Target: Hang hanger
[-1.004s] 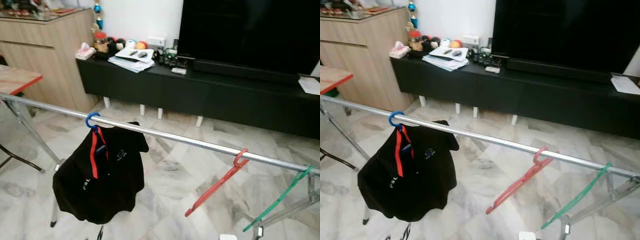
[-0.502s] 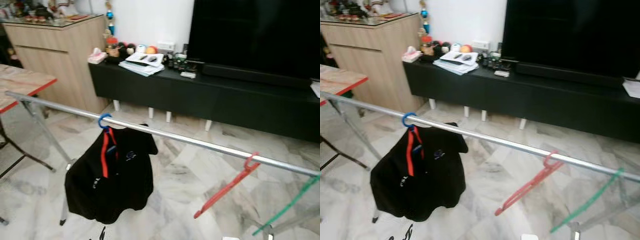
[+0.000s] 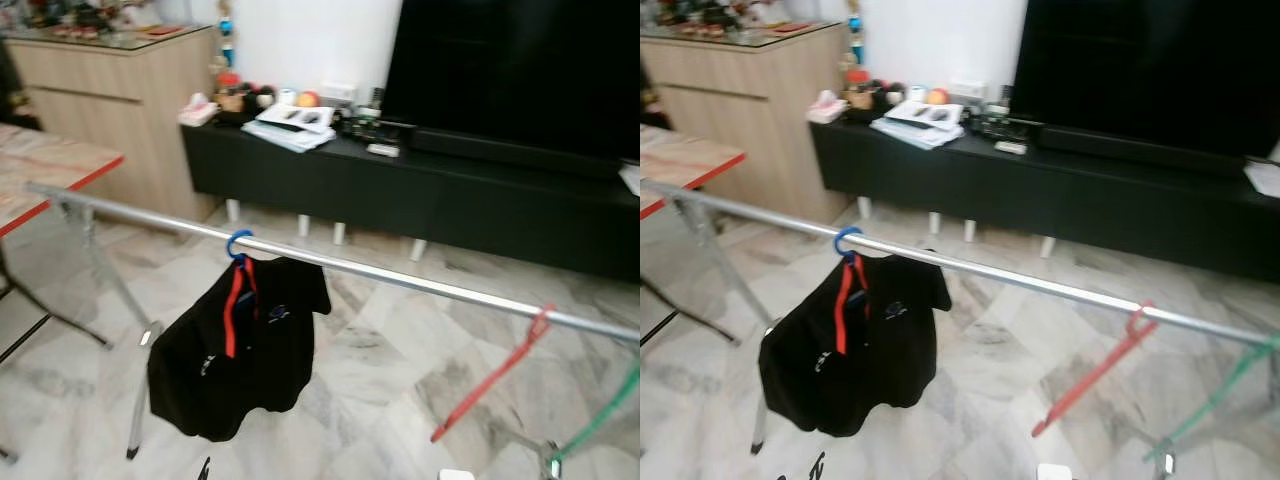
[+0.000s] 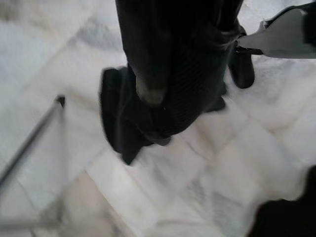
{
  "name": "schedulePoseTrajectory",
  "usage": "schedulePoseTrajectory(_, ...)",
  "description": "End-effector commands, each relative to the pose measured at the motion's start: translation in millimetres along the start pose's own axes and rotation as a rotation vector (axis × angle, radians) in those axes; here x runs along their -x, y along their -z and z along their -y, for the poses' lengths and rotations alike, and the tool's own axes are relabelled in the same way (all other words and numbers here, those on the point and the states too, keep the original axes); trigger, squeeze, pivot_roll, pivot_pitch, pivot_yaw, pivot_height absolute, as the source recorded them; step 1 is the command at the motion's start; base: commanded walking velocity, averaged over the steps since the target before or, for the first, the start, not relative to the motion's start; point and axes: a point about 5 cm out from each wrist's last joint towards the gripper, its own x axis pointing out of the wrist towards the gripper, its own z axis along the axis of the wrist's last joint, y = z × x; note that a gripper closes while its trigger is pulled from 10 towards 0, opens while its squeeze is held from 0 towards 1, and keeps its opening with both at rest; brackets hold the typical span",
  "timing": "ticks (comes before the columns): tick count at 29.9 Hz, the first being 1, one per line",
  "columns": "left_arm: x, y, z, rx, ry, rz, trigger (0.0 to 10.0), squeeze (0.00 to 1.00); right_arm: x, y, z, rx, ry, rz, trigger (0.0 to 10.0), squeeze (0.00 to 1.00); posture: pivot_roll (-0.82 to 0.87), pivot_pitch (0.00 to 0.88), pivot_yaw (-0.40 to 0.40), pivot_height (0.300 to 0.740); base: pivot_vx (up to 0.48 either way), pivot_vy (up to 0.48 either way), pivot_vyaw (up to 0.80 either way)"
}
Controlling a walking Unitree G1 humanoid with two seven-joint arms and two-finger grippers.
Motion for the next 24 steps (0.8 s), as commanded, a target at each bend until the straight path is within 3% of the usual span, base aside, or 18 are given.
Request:
schedulePoseTrajectory(1, 1.3, 7.7, 2.9, -0.004, 0.01, -0.023, 10.0, 0.0, -0.6, -2.9, -1.1, -0.01, 0.002, 0.004, 10.0, 0.0, 0.05, 0.018, -0.022, 0.74, 0.0, 0.405, 0.0)
schedulePoseTrajectory(20, 1.2, 7.2, 2.9, -0.004, 0.012, -0.022, 10.0, 0.0, -0.6, -2.9, -1.3, -0.026, 0.015, 0.006, 10.0, 0.0, 0.05, 0.021, -0.021, 0.74, 0.0, 0.403, 0.0)
schedulePoseTrajectory(24, 0.9, 6.6, 4.0, -0.023, 0.015, -0.022, 10.0, 0.0, -0.6, -2.9, -1.0, -0.028, 0.019, 0.007, 10.0, 0.0, 0.05, 0.021, -0.021, 0.74, 0.0, 0.0, 0.0)
